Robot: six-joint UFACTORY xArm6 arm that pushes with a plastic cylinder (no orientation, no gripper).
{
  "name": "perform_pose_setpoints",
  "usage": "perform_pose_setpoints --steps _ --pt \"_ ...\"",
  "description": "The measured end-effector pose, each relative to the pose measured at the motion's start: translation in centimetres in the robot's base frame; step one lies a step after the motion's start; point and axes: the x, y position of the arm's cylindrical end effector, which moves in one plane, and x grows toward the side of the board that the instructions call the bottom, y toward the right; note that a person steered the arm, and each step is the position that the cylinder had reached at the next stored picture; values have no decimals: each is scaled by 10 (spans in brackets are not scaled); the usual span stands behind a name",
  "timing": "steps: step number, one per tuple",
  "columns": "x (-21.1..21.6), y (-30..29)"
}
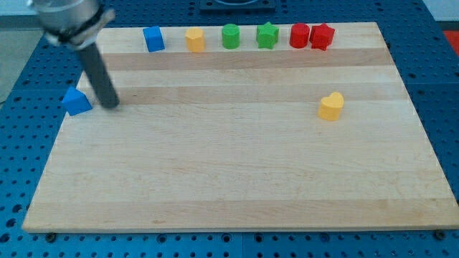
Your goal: Push the blue triangle towards top left
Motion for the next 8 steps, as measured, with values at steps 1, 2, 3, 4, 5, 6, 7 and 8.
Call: perform_pose_setpoints --steps 1,2,3,4,5,6,7,8 --pt "10 -39" --pt "-9 -57" --pt "-37 -54" --pt "-59 -54" --pt "-69 -54" --pt "-52 -74" --pt "-74 -73" --pt "-96 -73"
